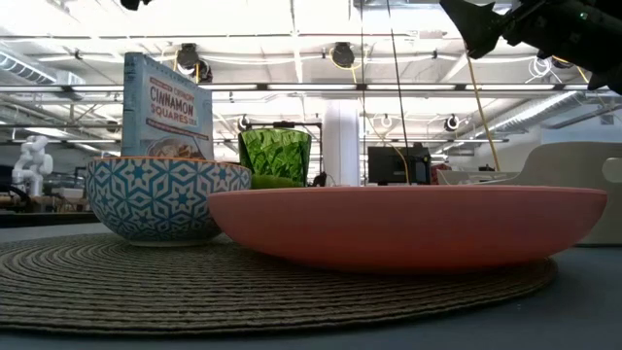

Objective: Arrange a breakfast setting
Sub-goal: Put the toasted bread on the pink plate

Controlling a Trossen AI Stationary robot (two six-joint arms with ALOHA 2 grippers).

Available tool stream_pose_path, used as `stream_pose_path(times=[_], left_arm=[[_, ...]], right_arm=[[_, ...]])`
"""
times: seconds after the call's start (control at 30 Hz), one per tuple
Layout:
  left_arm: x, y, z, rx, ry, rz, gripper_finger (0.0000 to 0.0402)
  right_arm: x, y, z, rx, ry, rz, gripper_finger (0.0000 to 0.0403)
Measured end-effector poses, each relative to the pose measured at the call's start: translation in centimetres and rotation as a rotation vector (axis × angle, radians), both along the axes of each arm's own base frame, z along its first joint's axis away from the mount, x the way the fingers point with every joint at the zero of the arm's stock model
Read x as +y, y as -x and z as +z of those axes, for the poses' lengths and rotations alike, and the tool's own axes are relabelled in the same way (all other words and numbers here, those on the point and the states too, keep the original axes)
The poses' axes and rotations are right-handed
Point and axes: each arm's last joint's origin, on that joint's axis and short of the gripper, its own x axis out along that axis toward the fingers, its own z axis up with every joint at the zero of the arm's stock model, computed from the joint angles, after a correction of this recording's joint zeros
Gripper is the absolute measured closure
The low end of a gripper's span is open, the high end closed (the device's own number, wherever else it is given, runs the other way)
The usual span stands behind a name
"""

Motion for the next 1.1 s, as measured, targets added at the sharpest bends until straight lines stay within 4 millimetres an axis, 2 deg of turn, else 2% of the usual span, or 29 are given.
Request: stream_pose_path(times=[0.13, 0.33, 0.47, 0.63, 0.83, 1.1], left_arm=[[-0.7, -0.4, -0.9, 0.055, 0.049, -0.066, 0.0009], [-1.6, -0.5, -1.5, 0.043, 0.144, -0.156, 0.0009], [-2.3, -0.7, -1.7, 0.063, 0.133, -0.211, 0.0009], [-3.4, -1.8, -2.6, 0.136, 0.085, -0.278, 0.0009], [-4.4, -3.8, -4.4, 0.234, 0.068, -0.286, 0.0009], [-5.1, -5.8, -6.4, 0.304, 0.088, -0.288, 0.0009]], right_arm=[[0.0, 0.0, 0.1, -0.001, -0.061, 0.028, 0.0034], [0.0, 0.1, 0.2, -0.008, -0.182, 0.085, 0.0034], [0.0, 0.1, 0.5, -0.014, -0.225, 0.105, 0.0034], [0.0, -0.5, 1.7, -0.010, -0.239, 0.111, 0.0035], [0.1, -2.1, 3.1, 0.125, -0.280, 0.111, 0.0035], [0.2, -3.6, 6.0, 0.404, -0.395, 0.099, 0.0035]])
